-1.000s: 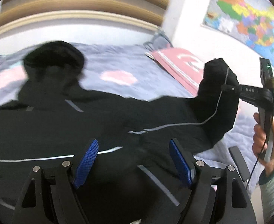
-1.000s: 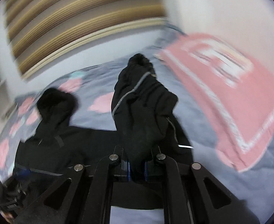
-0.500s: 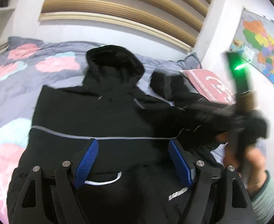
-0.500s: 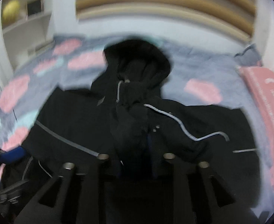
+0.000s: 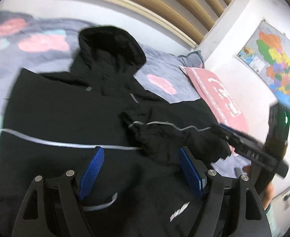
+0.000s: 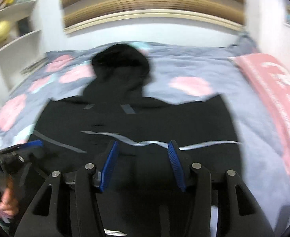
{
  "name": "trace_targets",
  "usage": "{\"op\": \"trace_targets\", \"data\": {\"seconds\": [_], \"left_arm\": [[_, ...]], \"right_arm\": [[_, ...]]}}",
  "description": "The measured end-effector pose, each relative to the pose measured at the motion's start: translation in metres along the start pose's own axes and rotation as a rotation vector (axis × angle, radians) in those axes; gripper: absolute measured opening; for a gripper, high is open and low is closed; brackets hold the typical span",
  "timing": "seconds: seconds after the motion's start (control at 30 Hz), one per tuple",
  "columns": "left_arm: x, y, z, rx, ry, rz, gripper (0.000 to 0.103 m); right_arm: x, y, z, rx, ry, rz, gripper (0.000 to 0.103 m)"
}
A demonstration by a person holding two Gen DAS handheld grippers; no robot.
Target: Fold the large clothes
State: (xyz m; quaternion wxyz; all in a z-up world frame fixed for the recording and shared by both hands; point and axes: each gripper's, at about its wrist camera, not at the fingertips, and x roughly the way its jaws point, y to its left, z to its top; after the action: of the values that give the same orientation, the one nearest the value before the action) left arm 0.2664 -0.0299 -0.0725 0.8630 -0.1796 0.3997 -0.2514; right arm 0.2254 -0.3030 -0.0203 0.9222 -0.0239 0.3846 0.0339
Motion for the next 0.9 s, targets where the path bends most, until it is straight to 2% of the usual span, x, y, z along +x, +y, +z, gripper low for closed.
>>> {"op": "trace_targets", "data": {"seconds": [0.13, 0.23, 0.3, 0.33, 0.37, 0.4, 0.43, 0.47, 0.57, 0.63, 0.7, 0.73, 0.83, 0.9], "left_arm": [[0.055, 0.005, 0.013, -0.091, 0.062, -0.013, 0.079], [0.094, 0.015, 0.014, -0.183, 0.115, -0.022, 0.079], [0.110, 0.018, 0.014, -0.201, 0.116, -0.037, 0.079], [0.114, 0.015, 0.015, -0.193, 0.110, -0.042, 0.073], [0.117, 0.010, 0.016, -0.175, 0.107, -0.056, 0.061], [0.121, 0.006, 0.017, -0.158, 0.123, -0.072, 0.027], [0.122, 0.005, 0.020, -0.143, 0.128, -0.058, 0.024], [0.120, 0.000, 0.021, -0.116, 0.113, -0.038, 0.023], [0.097, -0.008, 0.029, -0.067, 0.043, -0.052, 0.021], [0.072, -0.009, 0.035, -0.050, -0.016, -0.065, 0.020], [0.043, -0.006, 0.045, -0.028, -0.073, -0.055, 0.020], [0.027, -0.003, 0.049, -0.018, -0.100, -0.043, 0.020], [-0.019, 0.020, 0.056, -0.008, -0.153, 0.029, 0.020], [-0.045, 0.045, 0.055, -0.034, -0.163, 0.094, 0.020]], "right_arm": [[0.024, -0.042, -0.017, 0.074, 0.047, -0.031, 0.054], [0.051, -0.055, -0.030, 0.115, 0.106, -0.026, 0.054], [0.074, -0.059, -0.043, 0.131, 0.156, -0.017, 0.054], [0.078, -0.059, -0.045, 0.128, 0.159, -0.020, 0.054], [0.080, -0.059, -0.048, 0.121, 0.155, -0.023, 0.054], [0.078, -0.058, -0.050, 0.112, 0.147, -0.027, 0.055], [0.076, -0.057, -0.051, 0.107, 0.145, -0.029, 0.056], [0.072, -0.055, -0.048, 0.104, 0.146, -0.019, 0.056], [0.057, -0.052, -0.042, 0.116, 0.141, 0.019, 0.056], [0.036, -0.047, -0.035, 0.126, 0.110, 0.073, 0.056], [0.021, -0.041, -0.027, 0.120, 0.074, 0.084, 0.057], [0.012, -0.037, -0.023, 0.117, 0.052, 0.085, 0.059], [-0.004, -0.023, -0.008, 0.092, -0.006, 0.067, 0.075], [0.005, -0.011, -0.003, 0.066, 0.006, 0.028, 0.076]]}}
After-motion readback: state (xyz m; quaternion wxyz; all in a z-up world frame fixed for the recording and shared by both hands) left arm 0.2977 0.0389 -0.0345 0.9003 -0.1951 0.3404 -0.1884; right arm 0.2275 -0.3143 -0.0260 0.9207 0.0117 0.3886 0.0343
